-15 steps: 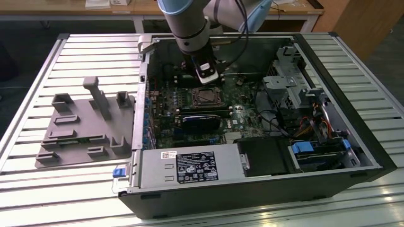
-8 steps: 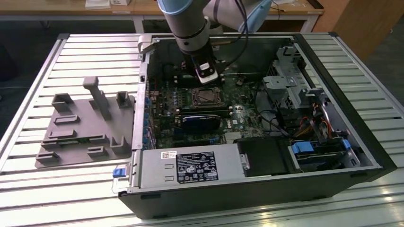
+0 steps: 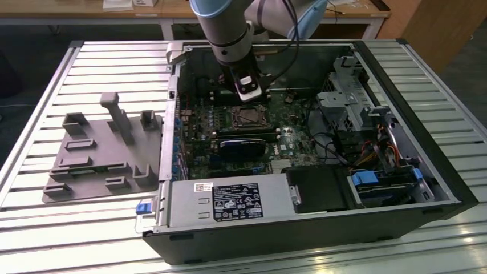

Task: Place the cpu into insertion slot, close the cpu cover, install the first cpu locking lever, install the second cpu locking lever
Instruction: 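Install the first cpu locking lever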

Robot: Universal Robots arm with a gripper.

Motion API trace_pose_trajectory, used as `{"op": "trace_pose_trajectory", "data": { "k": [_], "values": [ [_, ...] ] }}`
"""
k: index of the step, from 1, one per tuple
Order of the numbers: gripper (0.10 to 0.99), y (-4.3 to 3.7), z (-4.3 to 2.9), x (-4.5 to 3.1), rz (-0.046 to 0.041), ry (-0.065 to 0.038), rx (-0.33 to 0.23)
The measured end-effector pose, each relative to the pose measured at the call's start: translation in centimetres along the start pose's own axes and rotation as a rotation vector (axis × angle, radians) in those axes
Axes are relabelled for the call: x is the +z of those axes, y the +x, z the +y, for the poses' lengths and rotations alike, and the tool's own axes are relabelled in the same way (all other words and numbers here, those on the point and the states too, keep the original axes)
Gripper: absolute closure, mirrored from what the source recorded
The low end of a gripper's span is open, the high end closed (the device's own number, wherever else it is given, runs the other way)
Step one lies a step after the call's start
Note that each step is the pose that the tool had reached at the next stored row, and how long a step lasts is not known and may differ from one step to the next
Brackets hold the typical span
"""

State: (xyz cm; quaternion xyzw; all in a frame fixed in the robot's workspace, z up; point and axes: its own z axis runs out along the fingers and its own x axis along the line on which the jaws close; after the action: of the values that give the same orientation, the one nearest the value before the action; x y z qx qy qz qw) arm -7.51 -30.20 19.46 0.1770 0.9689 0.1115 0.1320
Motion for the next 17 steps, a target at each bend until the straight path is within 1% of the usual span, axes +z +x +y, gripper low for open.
{"op": "trace_pose_trajectory", "data": {
  "k": [12, 17],
  "values": [
    [0.98, 0.12, -0.13, 0.46, -0.0104, 0.01, 0.034],
    [0.98, 0.15, -0.18, 0.62, -0.0116, 0.011, 0.038]
  ]
}}
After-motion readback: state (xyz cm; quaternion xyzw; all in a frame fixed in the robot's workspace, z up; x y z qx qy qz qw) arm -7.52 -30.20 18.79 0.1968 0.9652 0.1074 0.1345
